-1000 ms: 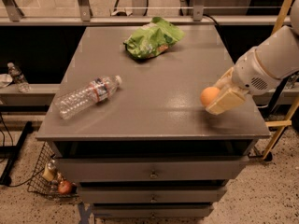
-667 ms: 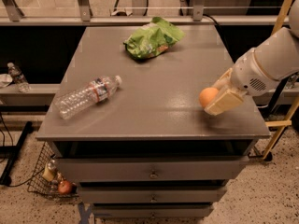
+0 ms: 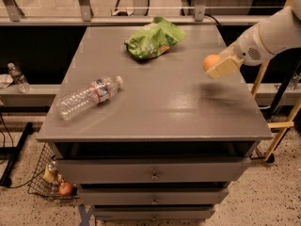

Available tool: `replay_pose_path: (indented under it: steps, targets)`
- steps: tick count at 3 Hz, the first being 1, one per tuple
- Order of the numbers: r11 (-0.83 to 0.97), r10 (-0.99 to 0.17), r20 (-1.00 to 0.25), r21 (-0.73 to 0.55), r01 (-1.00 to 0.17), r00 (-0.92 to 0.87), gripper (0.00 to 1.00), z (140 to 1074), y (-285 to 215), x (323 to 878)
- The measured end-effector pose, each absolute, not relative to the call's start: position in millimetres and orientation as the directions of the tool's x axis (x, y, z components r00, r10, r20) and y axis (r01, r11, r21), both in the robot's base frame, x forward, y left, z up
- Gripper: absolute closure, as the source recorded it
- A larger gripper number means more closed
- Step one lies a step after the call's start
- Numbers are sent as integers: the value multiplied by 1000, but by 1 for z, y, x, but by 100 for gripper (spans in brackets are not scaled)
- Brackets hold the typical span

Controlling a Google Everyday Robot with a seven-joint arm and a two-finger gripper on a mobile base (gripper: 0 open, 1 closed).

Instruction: Move orange near green rice chip bag

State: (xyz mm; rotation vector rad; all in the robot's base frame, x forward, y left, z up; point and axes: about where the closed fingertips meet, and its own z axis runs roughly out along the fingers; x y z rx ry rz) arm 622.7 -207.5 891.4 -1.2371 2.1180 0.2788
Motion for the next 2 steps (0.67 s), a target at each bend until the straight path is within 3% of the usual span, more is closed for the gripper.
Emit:
replay_pose_path:
  steps: [2]
  targets:
    - [694,-585,-656,-101,-713,-477,100,897,-202,732]
